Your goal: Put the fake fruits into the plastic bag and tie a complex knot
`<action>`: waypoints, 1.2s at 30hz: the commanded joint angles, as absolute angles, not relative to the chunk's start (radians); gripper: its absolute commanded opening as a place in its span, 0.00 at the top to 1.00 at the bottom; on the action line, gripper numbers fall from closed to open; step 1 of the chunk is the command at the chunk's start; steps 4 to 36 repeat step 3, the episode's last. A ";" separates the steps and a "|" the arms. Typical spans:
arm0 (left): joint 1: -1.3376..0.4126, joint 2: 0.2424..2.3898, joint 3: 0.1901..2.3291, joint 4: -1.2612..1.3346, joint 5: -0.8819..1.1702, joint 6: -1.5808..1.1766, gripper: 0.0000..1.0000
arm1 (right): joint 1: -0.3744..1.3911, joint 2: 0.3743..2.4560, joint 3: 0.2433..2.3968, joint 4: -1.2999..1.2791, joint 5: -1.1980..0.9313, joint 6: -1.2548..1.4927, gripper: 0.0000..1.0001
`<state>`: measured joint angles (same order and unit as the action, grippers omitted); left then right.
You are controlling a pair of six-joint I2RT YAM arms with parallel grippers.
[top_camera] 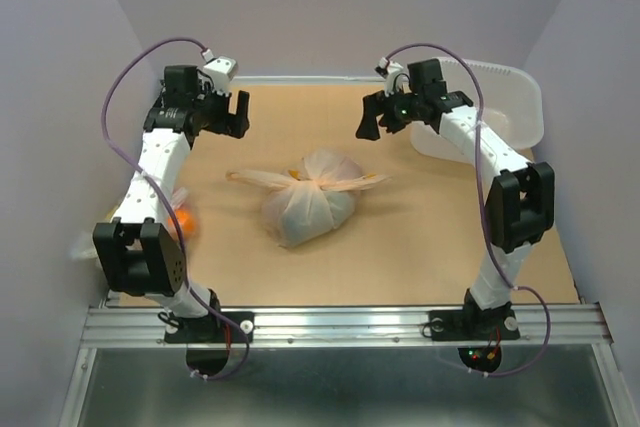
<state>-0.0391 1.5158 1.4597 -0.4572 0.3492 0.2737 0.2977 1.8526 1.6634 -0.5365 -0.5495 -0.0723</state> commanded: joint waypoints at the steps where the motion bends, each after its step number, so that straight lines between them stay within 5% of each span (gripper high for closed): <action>1: -0.049 1.486 1.439 -0.350 0.298 0.218 0.01 | 0.296 1.819 1.638 -0.370 -0.558 -0.002 0.00; 36: -0.049 1.491 1.456 -0.356 0.295 0.215 0.01 | 0.296 1.806 1.641 -0.364 -0.525 -0.002 0.00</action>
